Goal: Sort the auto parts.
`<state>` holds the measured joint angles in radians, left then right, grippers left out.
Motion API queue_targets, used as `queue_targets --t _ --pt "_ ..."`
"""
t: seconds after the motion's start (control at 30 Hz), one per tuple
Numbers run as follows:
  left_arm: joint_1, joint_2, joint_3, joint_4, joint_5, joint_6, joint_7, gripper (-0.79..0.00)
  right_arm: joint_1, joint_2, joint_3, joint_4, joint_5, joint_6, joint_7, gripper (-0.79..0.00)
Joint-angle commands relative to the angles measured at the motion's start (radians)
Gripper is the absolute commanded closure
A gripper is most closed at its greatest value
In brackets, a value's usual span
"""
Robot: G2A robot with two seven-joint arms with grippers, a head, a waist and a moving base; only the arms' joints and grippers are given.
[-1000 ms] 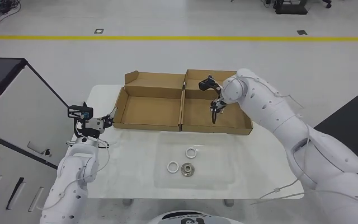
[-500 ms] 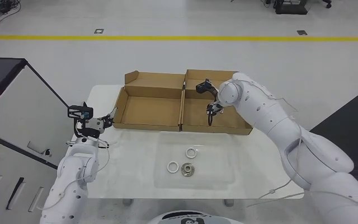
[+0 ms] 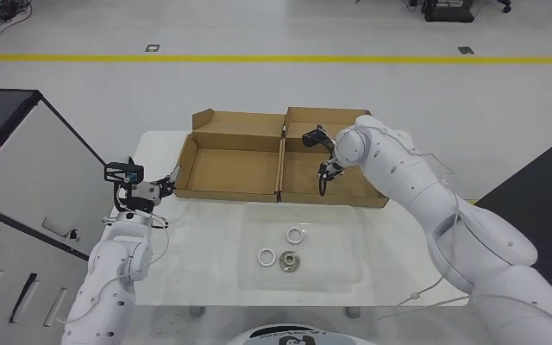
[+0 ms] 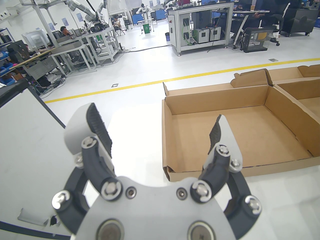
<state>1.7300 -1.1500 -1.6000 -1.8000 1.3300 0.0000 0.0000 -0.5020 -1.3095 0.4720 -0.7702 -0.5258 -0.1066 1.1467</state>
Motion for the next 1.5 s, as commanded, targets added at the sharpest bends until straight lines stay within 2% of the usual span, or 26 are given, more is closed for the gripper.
queue_targets --t 0.0,0.17,0.33,0.37,0.4,0.43,0.57,0.67,0.9,1.13,1.3,1.47 --pt "0.000 0.000 0.000 0.000 0.000 0.000 0.000 -0.785 -0.001 -0.001 0.004 0.005 -0.003 -0.001 -0.002 -0.142" --pt "0.000 0.000 0.000 0.000 0.000 0.000 0.000 -0.785 -0.008 -0.001 0.019 0.010 -0.003 -0.009 -0.011 -0.314" --pt "0.000 0.000 0.000 0.000 0.000 0.000 0.000 -0.785 -0.011 0.004 0.041 -0.002 -0.001 -0.008 -0.012 -0.391" --pt "0.000 0.000 0.000 0.000 0.000 0.000 0.000 -0.785 -0.012 0.006 0.047 -0.008 -0.001 -0.008 -0.010 -0.440" --pt "0.000 0.000 0.000 0.000 0.000 0.000 0.000 -0.785 -0.012 0.008 0.054 -0.017 0.000 -0.009 -0.017 -0.440" --pt "0.000 0.000 0.000 0.000 0.000 0.000 0.000 -0.785 -0.013 0.012 0.063 -0.028 0.004 -0.009 -0.021 -0.640" --pt "0.000 0.000 0.000 0.000 0.000 0.000 0.000 -0.785 -0.025 0.032 0.107 -0.087 0.015 -0.017 -0.025 -0.690" --pt "0.000 0.000 0.000 0.000 0.000 0.000 0.000 -0.785 -0.047 0.055 0.149 -0.154 0.015 -0.012 -0.027 -0.785" --pt "0.000 0.000 0.000 0.000 0.000 0.000 0.000 -0.785 -0.154 0.133 0.295 -0.415 -0.019 0.031 -0.015 -0.785" --pt "0.000 0.000 0.000 0.000 0.000 0.000 0.000 -0.785 -0.351 0.212 0.514 -0.764 -0.003 0.087 -0.001 -0.785" --pt "0.000 0.000 0.000 0.000 0.000 0.000 0.000 -0.785 -0.495 0.249 0.665 -0.956 0.059 0.108 0.004 -0.785" --pt "0.000 0.000 0.000 0.000 0.000 0.000 0.000 -0.785 -0.617 0.273 0.784 -1.080 0.118 0.117 0.014 -0.785"
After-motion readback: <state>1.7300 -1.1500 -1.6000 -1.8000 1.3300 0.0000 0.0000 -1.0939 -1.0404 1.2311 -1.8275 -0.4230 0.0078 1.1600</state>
